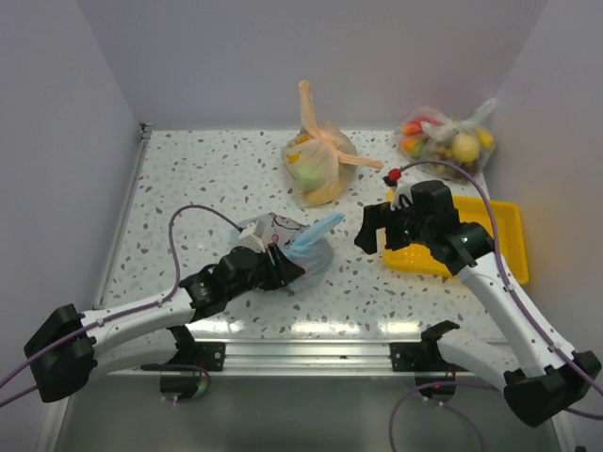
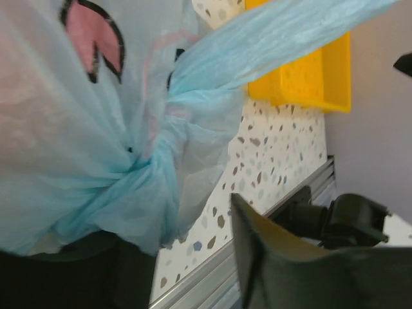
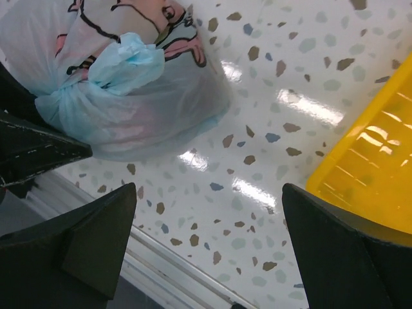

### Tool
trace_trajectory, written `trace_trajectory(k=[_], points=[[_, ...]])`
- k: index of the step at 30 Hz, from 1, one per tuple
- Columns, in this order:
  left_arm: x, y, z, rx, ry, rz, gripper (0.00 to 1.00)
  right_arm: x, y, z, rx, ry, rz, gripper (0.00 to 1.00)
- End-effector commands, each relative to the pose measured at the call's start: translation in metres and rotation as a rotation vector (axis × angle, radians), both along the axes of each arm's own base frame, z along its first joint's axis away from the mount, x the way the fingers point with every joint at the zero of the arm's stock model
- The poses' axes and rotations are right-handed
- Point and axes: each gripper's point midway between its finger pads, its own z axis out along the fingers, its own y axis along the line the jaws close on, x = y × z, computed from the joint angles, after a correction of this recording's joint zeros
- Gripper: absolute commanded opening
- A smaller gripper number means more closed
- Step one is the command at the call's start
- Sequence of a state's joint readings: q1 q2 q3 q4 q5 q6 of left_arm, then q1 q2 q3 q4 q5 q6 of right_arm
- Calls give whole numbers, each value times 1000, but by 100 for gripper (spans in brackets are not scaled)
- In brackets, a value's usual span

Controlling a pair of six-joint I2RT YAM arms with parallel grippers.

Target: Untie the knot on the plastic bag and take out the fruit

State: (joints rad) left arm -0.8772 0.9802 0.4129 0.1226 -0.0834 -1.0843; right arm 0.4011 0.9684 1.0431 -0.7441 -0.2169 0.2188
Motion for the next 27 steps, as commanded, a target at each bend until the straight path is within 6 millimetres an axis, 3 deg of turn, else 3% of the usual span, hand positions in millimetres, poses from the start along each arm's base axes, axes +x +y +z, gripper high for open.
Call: trace_trajectory(k=[1, 3, 4, 6, 7, 9, 10, 12, 13, 14, 18, 21, 22, 27], points=[[1, -23, 40, -7, -81, -14, 58, -11, 23, 0, 15, 10, 51, 99], [-2, -24, 44, 43, -96, -39, 67, -12, 35, 0, 30, 10, 44, 99], [1, -28, 65, 20, -130, -45, 69, -11, 40, 1, 47, -3, 42, 98], [1, -17, 64, 112, -131, -42, 73, -12, 47, 4, 64, -16, 35, 98], [5, -18, 86, 106, -163, -35, 73, -13, 49, 5, 68, -24, 33, 98], [8, -3, 89, 197, -176, -18, 74, -15, 55, 8, 58, -42, 43, 96], [10, -2, 109, 194, -205, -9, 76, -15, 59, 9, 54, -45, 49, 96], [12, 12, 109, 284, -208, 6, 79, -19, 66, 9, 41, -56, 67, 94], [14, 12, 125, 282, -228, 10, 79, -20, 72, 9, 38, -54, 81, 93], [15, 16, 128, 315, -239, 4, 79, -25, 79, 10, 35, -63, 103, 93], [18, 38, 127, 446, -232, 31, 84, -31, 103, 8, 27, -77, 143, 90], [30, 55, 118, 514, -226, 50, 87, -36, 124, 4, 3, -80, 186, 89], [41, 70, 110, 533, -200, 82, 87, -36, 130, 6, 2, -88, 196, 89], [56, 70, 81, 578, -171, -23, 87, -32, 165, -6, -20, -130, 228, 84]])
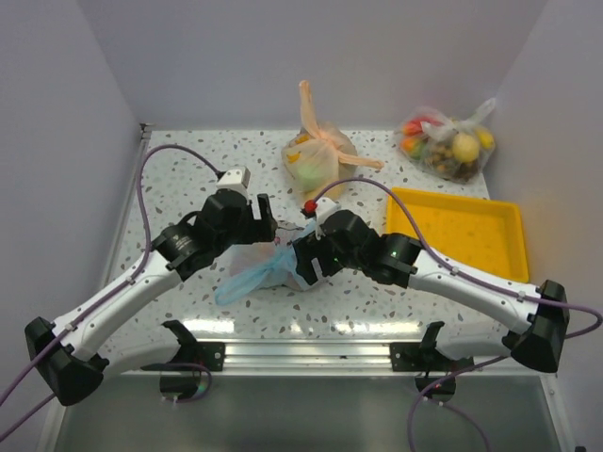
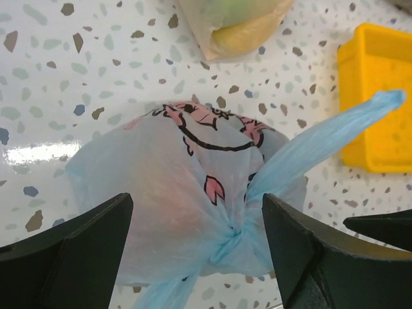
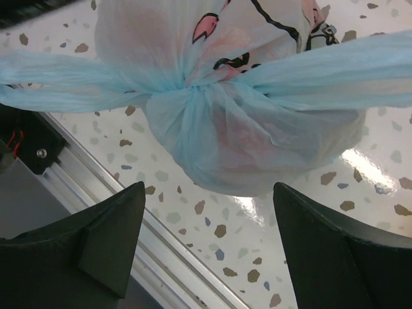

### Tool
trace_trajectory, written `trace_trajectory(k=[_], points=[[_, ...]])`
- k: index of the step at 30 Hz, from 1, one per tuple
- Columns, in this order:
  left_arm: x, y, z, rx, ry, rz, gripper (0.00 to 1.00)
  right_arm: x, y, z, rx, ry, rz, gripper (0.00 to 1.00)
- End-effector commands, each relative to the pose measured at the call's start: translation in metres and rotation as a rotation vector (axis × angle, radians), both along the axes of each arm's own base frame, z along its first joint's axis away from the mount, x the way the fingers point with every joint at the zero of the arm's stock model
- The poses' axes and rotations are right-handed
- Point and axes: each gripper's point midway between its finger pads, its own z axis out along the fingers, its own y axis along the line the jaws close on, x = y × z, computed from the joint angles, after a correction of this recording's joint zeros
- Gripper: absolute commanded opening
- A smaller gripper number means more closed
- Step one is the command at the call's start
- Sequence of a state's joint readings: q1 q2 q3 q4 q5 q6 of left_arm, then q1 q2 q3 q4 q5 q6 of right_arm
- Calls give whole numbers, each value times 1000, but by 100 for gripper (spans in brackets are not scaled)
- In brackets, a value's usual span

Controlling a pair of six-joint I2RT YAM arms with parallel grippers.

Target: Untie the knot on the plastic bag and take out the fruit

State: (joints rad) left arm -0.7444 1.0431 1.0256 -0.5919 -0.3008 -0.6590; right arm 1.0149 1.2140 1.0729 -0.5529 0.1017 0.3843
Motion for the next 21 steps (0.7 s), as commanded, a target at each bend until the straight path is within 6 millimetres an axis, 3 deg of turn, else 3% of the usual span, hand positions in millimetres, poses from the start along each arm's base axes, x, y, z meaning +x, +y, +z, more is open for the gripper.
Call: trace_trajectory(k=[1, 5, 8, 13, 14, 16, 21], points=[[-2, -4, -27, 100, 48, -123, 87, 21, 33, 25, 96, -110, -29, 82], [-2, -7, -53, 129, 105, -132, 87, 33, 48, 7, 84, -125, -41, 73], [-8, -14, -68, 85, 142, -145, 85, 35, 51, -16, 48, -109, -43, 72], [-19, -18, -89, 18, 177, -145, 85, 25, 35, -71, -10, -30, -81, 71], [-22, -20, -91, 2, 187, -154, 84, 24, 34, -73, -2, -27, -87, 69], [-25, -22, -97, -6, 201, -156, 83, 20, 30, -85, -10, -13, -91, 60], [-28, -23, -105, -30, 224, -149, 82, 16, 33, -91, 3, -13, -52, 35]])
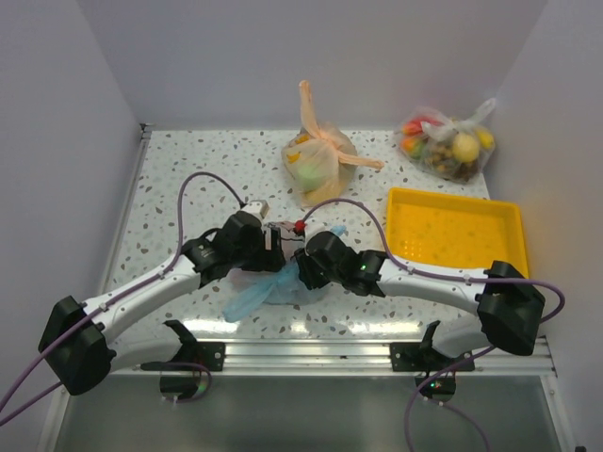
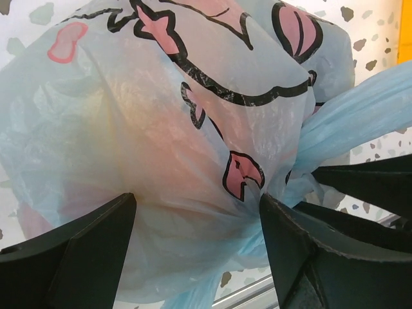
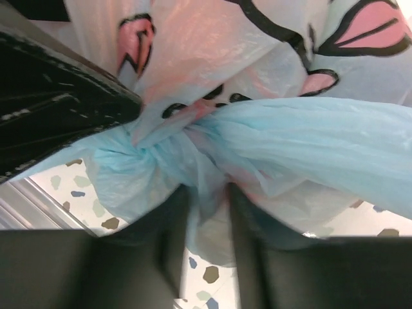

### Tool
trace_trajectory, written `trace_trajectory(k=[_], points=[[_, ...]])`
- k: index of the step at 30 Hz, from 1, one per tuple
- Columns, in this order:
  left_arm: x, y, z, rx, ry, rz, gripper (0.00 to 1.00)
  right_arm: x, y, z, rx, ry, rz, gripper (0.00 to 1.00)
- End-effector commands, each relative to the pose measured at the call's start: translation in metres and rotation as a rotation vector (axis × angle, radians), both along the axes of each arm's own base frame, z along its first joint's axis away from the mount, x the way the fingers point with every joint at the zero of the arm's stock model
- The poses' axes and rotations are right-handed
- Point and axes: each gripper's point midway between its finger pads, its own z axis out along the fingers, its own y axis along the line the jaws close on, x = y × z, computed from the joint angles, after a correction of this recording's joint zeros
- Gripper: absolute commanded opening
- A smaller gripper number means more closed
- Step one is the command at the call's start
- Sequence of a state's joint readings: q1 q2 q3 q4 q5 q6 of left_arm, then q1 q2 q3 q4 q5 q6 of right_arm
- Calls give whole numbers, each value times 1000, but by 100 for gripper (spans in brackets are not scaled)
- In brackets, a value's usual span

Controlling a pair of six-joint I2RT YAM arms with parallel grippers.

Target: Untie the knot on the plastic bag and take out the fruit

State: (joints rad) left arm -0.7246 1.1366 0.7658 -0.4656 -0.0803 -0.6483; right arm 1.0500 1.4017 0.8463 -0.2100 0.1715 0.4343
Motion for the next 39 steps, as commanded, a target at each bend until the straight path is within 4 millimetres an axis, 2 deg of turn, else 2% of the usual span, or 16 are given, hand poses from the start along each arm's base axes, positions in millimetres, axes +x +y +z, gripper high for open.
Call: trace_trajectory(k=[1, 5, 8, 14, 17, 21, 23, 25, 26, 29, 31, 33, 35, 37, 38, 39], points=[[4, -11, 10, -88, -28, 12, 82, 6, 14, 10, 70, -38, 4, 25], [3, -13, 2, -110, -11, 24, 79, 4, 18, 11, 82, -41, 32, 3], [1, -16, -2, -131, 1, 25, 76, 3, 20, 14, 101, -44, 42, 0], [1, -21, -3, -162, 4, 23, 39, 2, 16, 19, 108, -56, 40, 0], [6, -15, 5, -134, -27, 41, 0, 7, 5, 22, 80, -77, -1, 0], [21, 5, 28, -63, -105, 104, 0, 19, -23, 30, 35, -137, -114, 0], [29, 27, 41, -3, -149, 160, 0, 31, -46, 39, 37, -160, -223, 0], [36, 49, 50, 56, -187, 209, 0, 42, -78, 34, 14, -150, -333, 0], [37, 67, 53, 87, -185, 251, 0, 46, -89, 46, 66, -156, -393, 0], [42, 106, 64, 166, -207, 340, 0, 56, -134, 52, 94, -185, -567, 0], [42, 125, 65, 212, -214, 371, 0, 54, -155, 67, 138, -234, -642, 0], [42, 135, 66, 223, -215, 387, 0, 51, -164, 79, 185, -274, -664, 0], [43, 122, 70, 176, -241, 310, 0, 49, -159, 85, 191, -297, -596, 0], [41, 105, 73, 108, -261, 219, 0, 44, -139, 90, 200, -273, -466, 16], [43, 98, 77, 72, -291, 196, 0, 42, -133, 93, 174, -281, -392, 28], [43, 94, 78, 51, -301, 176, 0, 41, -124, 105, 188, -285, -338, 46]])
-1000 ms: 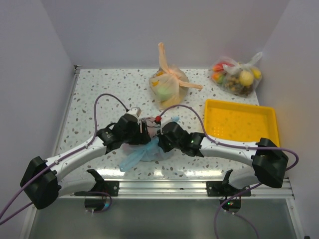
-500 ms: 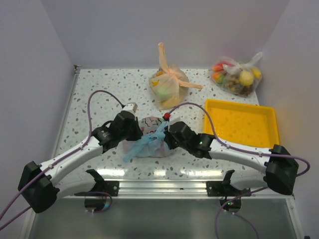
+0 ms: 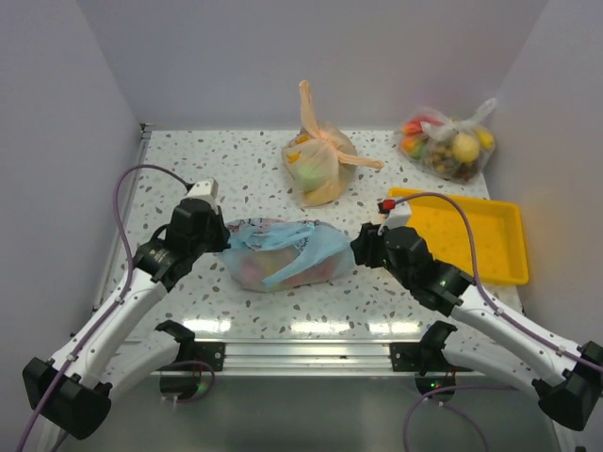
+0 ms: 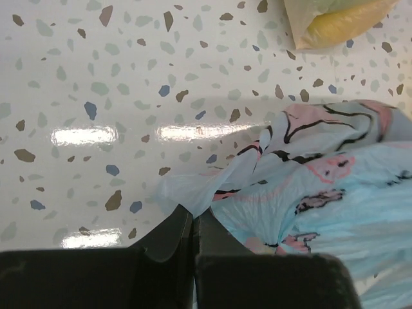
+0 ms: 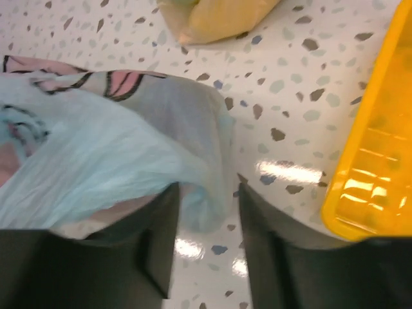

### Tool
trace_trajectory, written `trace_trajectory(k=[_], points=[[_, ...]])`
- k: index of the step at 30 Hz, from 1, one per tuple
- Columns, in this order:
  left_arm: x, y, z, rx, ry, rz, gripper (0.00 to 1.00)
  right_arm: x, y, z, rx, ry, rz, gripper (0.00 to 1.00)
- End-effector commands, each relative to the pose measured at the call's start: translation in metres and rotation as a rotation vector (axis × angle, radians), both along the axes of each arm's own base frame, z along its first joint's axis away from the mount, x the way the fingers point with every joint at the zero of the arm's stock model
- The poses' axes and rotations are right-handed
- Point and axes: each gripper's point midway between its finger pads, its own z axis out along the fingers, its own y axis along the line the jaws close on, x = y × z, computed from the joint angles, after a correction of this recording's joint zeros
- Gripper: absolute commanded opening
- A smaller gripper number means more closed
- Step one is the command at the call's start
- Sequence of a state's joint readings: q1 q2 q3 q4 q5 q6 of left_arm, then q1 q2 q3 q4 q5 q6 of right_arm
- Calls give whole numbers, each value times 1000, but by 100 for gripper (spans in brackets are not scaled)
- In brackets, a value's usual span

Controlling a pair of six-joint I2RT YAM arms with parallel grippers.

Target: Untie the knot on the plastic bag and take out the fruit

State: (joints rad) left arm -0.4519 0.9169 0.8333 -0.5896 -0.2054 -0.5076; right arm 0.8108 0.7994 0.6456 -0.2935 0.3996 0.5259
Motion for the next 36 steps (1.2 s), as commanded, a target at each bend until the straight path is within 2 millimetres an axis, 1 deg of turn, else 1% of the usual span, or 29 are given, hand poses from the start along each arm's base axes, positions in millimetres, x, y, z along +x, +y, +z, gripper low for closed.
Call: trace_trajectory(k=[1, 2, 3, 4, 5, 6, 8, 9, 10, 11, 13, 14, 16, 19, 20, 21, 22, 23, 24, 25, 26, 27, 28, 30, 31, 32, 33, 35, 36], points=[[1, -13, 13, -25, -81, -126, 0, -8, 23, 12, -83, -2, 208, 54], [1, -16, 13, -36, -85, -137, 0, -10, 27, 16, -114, -20, 261, 60], [1, -18, 12, -43, -81, -146, 0, -12, 34, 27, -108, -38, 303, 64], [0, -21, 11, -55, -71, -158, 0, -16, 39, 28, -115, -30, 348, 70], [0, -23, 8, -58, -57, -162, 0, -17, 41, 32, -133, -39, 376, 72], [0, -25, 7, -65, -51, -167, 0, -22, 48, 43, -133, -53, 412, 73], [-2, -31, 4, -88, -36, -188, 0, -26, 58, 47, -162, -65, 465, 76], [-1, -31, 4, -91, -38, -186, 0, -30, 67, 54, -160, -80, 497, 77], [-3, -36, 3, -110, -29, -205, 0, -32, 72, 51, -176, -70, 516, 77], [-2, -37, 5, -115, -35, -205, 0, -30, 78, 43, -209, -49, 527, 77], [-1, -34, 4, -108, -32, -182, 0, -31, 87, 40, -237, -27, 541, 77], [-2, -33, 6, -112, -31, -180, 1, -32, 93, 31, -251, -2, 558, 79], [0, -25, 8, -91, -38, -133, 1, -36, 105, 28, -246, -7, 594, 83], [0, -27, 13, -106, -42, -133, 1, -42, 120, 14, -297, -8, 673, 88], [1, -28, 14, -109, -40, -135, 1, -41, 125, 17, -329, -32, 700, 90], [0, -29, 13, -112, -35, -138, 1, -46, 131, 8, -390, -33, 722, 95], [0, -29, 11, -112, -25, -141, 1, -48, 135, 8, -425, -53, 738, 98], [-1, -30, 10, -114, -20, -143, 1, -48, 137, 7, -491, -97, 770, 99], [-1, -31, 9, -116, -15, -145, 1, -55, 145, 8, -527, -128, 798, 99], [-1, -30, 5, -113, -5, -143, 1, -51, 147, 5, -579, -146, 782, 98], [-1, -30, 4, -113, -3, -142, 1, -48, 150, 8, -619, -179, 782, 99], [-2, -31, 4, -119, 0, -137, 1, -50, 157, 11, -629, -210, 780, 99], [-2, -31, 3, -120, 2, -137, 1, -45, 157, 8, -660, -222, 753, 99], [-3, -32, 3, -131, 3, -137, 1, -43, 165, 7, -671, -267, 745, 99], [-4, -32, 3, -134, 3, -137, 1, -40, 166, 5, -697, -285, 726, 98], [-4, -32, 3, -138, 1, -137, 1, -41, 168, -1, -706, -293, 730, 99], [-4, -33, 1, -140, 6, -138, 1, -38, 173, 0, -697, -313, 719, 99], [-5, -33, -1, -138, 12, -140, 1, -35, 175, -11, -727, -314, 715, 99], [-6, -32, -1, -138, 14, -139, 1, -34, 178, -13, -728, -322, 712, 98]])
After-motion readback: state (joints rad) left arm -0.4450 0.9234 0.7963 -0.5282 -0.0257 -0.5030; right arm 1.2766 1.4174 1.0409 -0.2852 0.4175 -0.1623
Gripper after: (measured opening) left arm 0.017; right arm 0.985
